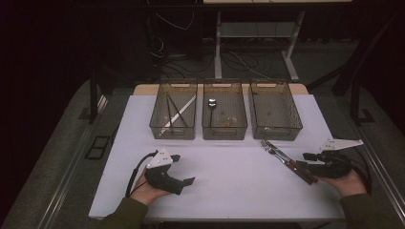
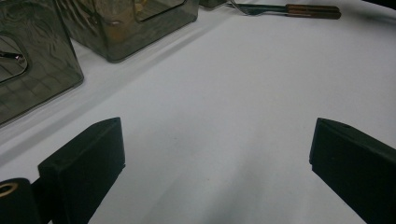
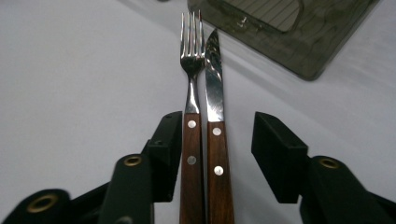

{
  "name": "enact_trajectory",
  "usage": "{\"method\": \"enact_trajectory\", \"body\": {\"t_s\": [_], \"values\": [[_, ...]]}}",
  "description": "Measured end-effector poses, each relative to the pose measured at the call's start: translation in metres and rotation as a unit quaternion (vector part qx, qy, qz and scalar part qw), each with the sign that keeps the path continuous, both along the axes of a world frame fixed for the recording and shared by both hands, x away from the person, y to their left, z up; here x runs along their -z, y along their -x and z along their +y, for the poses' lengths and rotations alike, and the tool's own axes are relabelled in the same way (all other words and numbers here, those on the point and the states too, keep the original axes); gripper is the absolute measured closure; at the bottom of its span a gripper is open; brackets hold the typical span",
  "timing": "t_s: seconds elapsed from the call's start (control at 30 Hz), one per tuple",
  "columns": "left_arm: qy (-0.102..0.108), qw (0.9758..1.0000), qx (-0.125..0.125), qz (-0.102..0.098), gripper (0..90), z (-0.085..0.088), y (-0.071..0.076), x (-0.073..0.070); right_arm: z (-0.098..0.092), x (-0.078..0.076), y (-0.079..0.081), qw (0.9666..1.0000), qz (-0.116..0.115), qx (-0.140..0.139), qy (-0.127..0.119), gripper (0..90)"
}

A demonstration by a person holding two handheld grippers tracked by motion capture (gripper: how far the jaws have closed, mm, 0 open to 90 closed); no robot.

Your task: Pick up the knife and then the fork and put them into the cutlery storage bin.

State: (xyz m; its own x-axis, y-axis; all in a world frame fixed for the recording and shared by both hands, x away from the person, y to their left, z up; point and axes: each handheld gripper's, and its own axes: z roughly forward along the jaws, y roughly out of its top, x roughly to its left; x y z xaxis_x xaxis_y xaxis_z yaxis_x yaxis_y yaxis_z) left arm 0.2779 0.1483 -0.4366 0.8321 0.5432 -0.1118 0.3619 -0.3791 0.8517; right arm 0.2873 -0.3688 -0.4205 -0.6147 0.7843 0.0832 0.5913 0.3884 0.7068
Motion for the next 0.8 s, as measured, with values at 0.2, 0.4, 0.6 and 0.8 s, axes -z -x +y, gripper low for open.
{"method": "enact_trajectory", "body": {"t_s": [0.2, 0.4, 0.6, 0.8], "values": [[0.000, 1.0000, 0.000, 0.001, 2.3, 0.000, 0.000, 0.000, 0.002, 0.005, -0.004, 0.9997, 0.017, -0.001, 0.017, 61.9], [-0.002, 1.0000, 0.001, 0.001, 2.4, 0.000, 0.000, 0.000, 0.004, 0.009, -0.009, 0.9992, 0.023, -0.009, 0.032, 67.0], [-0.002, 1.0000, 0.002, 0.002, 2.4, -0.001, -0.001, 0.000, 0.008, 0.013, -0.012, 0.9984, 0.034, -0.014, 0.043, 69.8], [-0.003, 1.0000, 0.003, 0.003, 2.4, -0.001, -0.001, 0.001, 0.008, 0.014, -0.014, 0.9979, 0.037, -0.018, 0.050, 71.8]]}}
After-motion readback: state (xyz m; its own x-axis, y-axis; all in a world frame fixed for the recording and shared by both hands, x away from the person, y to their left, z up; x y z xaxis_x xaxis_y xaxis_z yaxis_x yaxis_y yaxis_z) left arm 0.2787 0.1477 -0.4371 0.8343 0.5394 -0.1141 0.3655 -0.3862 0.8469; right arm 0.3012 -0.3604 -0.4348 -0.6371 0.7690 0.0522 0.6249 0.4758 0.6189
